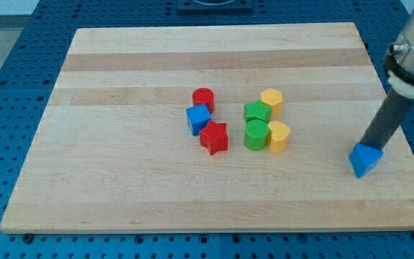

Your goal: Move blue triangle below red star

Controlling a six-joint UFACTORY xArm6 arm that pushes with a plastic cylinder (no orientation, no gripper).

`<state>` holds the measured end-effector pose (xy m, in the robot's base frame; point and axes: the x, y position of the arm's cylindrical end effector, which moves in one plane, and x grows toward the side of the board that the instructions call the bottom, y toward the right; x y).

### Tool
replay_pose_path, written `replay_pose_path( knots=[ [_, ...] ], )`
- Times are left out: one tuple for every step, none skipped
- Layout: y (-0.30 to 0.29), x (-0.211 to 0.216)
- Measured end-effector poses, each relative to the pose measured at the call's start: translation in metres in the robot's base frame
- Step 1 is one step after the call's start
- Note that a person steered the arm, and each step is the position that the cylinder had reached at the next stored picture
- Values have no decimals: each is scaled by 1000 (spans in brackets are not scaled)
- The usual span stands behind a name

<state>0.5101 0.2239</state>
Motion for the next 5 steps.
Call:
replay_pose_path(
  knots=[
    [-26, 10],
    [-46, 26],
    [-40, 10],
    [-8, 1],
    [15, 39]
  ],
)
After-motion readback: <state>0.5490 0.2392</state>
